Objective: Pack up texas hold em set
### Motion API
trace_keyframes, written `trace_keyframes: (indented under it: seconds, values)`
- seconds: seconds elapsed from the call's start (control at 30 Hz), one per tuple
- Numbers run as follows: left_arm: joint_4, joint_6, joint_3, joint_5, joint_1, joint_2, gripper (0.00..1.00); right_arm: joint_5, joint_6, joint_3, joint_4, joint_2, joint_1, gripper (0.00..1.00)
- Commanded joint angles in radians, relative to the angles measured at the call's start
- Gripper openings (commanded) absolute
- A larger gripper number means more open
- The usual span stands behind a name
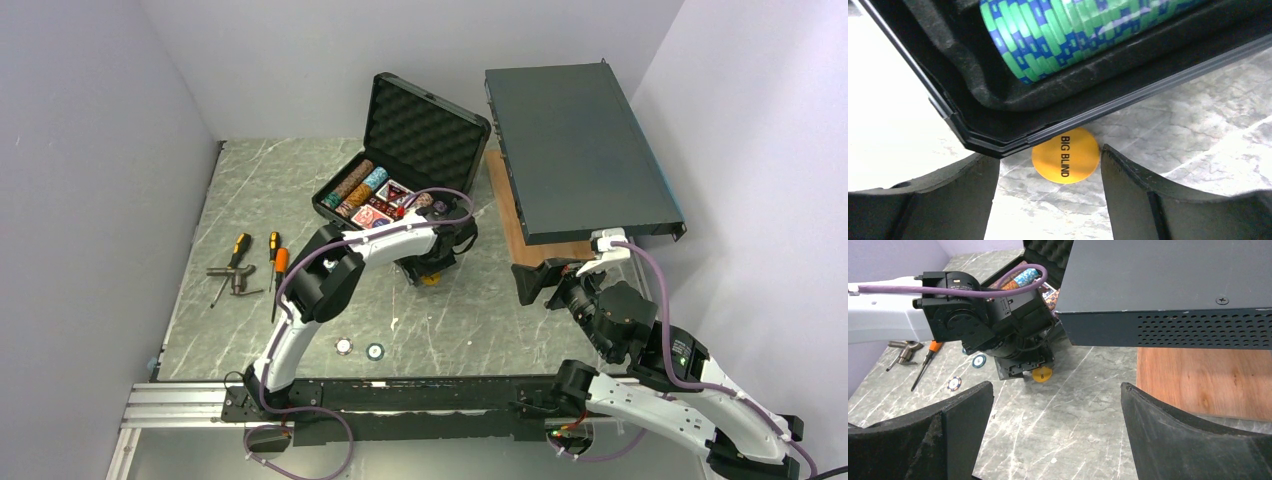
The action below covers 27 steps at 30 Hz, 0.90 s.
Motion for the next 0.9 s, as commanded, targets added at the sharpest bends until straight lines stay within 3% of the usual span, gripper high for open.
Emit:
trace_keyframes:
  seconds: [0.0, 0.43, 0.87]
  values:
    - [-0.071, -0.054, 0.04, -0.007, -0.004, 0.023, 0.75, 0.011, -0.004, -0.004, 0.022, 0.002, 0.0, 1.0]
    - [-0.009, -0.038, 0.029, 0.076, -0.004, 0.046, 0.62, 0.012, 0.009, -0.019, 0.021, -0.007, 0.0, 1.0]
    - [0.001, -0.064, 0.011, 0.114, -0.003, 0.05, 0.6, 0.011, 0.013, -0.023, 0.017, -0.014, 0.0, 1.0]
